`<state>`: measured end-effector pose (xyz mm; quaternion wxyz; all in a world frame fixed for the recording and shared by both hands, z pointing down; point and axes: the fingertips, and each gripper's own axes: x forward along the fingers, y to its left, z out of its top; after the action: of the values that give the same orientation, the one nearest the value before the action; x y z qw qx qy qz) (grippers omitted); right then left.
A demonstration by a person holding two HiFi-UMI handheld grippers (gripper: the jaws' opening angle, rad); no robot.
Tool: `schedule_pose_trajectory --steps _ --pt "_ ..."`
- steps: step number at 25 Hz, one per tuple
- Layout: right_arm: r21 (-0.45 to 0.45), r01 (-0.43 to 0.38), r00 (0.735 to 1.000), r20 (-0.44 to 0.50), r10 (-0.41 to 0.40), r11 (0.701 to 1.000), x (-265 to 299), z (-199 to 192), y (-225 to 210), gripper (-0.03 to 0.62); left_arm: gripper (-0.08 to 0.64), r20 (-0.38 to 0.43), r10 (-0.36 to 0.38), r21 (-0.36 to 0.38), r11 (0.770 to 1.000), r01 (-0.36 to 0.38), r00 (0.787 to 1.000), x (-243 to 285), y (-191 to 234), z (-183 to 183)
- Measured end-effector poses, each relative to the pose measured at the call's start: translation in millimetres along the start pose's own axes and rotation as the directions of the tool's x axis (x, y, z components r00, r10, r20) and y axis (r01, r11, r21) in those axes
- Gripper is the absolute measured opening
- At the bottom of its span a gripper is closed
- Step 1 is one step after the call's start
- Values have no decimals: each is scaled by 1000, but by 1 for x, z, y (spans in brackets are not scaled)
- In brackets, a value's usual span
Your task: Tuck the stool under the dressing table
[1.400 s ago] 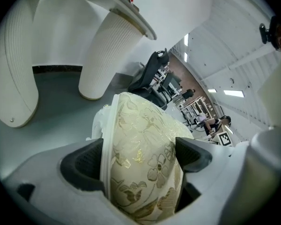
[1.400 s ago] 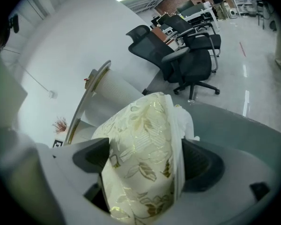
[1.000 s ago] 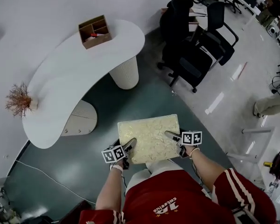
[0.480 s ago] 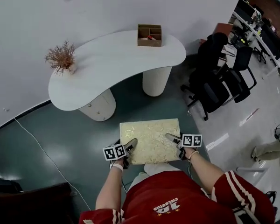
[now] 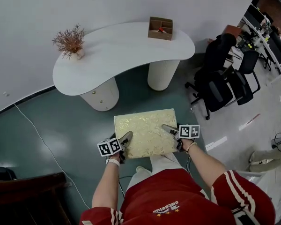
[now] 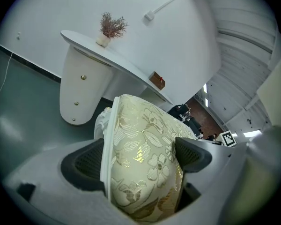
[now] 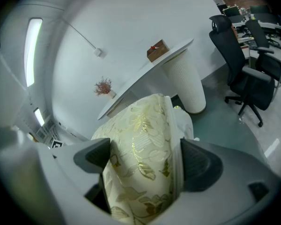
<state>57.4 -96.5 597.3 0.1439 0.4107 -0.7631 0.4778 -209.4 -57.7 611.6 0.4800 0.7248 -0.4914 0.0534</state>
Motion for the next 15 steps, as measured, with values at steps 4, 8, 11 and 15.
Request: schedule_pose_trajectory --steps 4,8,11,15 --pt "-17 -10 1000 -1 10 1000 23 18 -16 454 477 22 9 4 1000 -9 1000 26 10 11" --pt "-5 -21 1000 -19 21 1000 56 38 -51 453 477 18 29 -3 1000 -29 999 71 23 20" --pt "10 -31 999 -37 32 999 89 55 -82 449 477 2 66 -6 998 -66 998 109 41 31" --pt "19 -44 996 -72 45 999 145 70 -121 448 476 -2 73 -40 997 -73 997 165 71 36"
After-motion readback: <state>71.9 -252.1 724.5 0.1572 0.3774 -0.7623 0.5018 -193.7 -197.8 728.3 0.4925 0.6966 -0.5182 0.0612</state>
